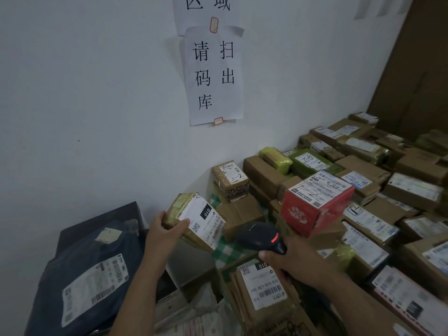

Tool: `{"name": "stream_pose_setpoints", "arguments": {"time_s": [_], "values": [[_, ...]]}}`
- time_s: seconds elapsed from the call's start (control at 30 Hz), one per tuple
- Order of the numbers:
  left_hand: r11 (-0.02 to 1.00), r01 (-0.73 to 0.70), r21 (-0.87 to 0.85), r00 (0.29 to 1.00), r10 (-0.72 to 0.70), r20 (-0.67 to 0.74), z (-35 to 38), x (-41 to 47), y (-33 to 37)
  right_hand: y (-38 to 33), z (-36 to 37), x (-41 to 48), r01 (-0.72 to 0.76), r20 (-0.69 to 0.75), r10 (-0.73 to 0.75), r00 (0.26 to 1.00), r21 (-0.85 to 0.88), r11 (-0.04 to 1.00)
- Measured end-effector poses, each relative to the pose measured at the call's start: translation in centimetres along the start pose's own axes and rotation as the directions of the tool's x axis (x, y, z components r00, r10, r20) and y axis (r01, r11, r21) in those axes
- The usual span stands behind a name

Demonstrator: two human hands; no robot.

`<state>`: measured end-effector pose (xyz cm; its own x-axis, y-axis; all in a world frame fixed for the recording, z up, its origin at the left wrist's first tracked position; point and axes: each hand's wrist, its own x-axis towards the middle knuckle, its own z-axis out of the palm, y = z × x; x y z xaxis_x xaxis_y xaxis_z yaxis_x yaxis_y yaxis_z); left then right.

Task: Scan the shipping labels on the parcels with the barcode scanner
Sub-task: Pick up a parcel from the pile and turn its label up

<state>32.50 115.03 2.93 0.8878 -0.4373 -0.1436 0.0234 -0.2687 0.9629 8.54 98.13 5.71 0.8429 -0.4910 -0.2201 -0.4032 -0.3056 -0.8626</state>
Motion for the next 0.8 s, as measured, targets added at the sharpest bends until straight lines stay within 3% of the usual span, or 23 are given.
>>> {"name": "stream_pose_setpoints", "arguments": {"time_s": [0.1, 0.23, 0.33, 0.43, 0.6, 0.7, 0.8], "values": [[0.99, 0.111, -0.083, 0.988, -0.101, 0.121, 0.3, 0.1, -0.2, -0.1, 0.3, 0.6, 0.004, -0.087, 0.009, 0.996, 0.146, 0.989], [0.968, 0.164, -0.188, 0.956, -0.109, 0.273, 1.0, -0.4, -0.5, -0.1, 0.9, 1.8, -0.021, -0.201, 0.086, 0.976, 0.302, 0.953], [0.929, 0.213, -0.304, 0.925, -0.092, 0.368, 0.9, -0.6, -0.6, 0.0, 1.1, 2.7, -0.075, -0.168, 0.199, 0.966, 0.552, 0.83], [0.918, 0.25, -0.306, 0.875, -0.079, 0.478, 0.2, -0.9, -0.9, -0.1, 1.5, 3.3, -0.094, -0.116, 0.256, 0.96, 0.727, 0.681], [0.983, 0.185, 0.004, 0.816, -0.156, 0.557, -0.9, -0.4, -1.8, -0.5, 2.6, 4.3, -0.071, -0.155, 0.273, 0.949, 0.743, 0.666], [0.966, 0.259, 0.026, 0.754, -0.219, 0.62, -1.0, -0.2, -1.7, -0.7, 3.0, 4.8, -0.084, -0.199, 0.289, 0.937, 0.671, 0.737], [0.953, 0.302, 0.001, 0.805, -0.255, 0.536, 0.3, -0.1, -1.7, -0.8, 3.3, 5.2, -0.081, -0.232, 0.266, 0.936, 0.591, 0.803]]}}
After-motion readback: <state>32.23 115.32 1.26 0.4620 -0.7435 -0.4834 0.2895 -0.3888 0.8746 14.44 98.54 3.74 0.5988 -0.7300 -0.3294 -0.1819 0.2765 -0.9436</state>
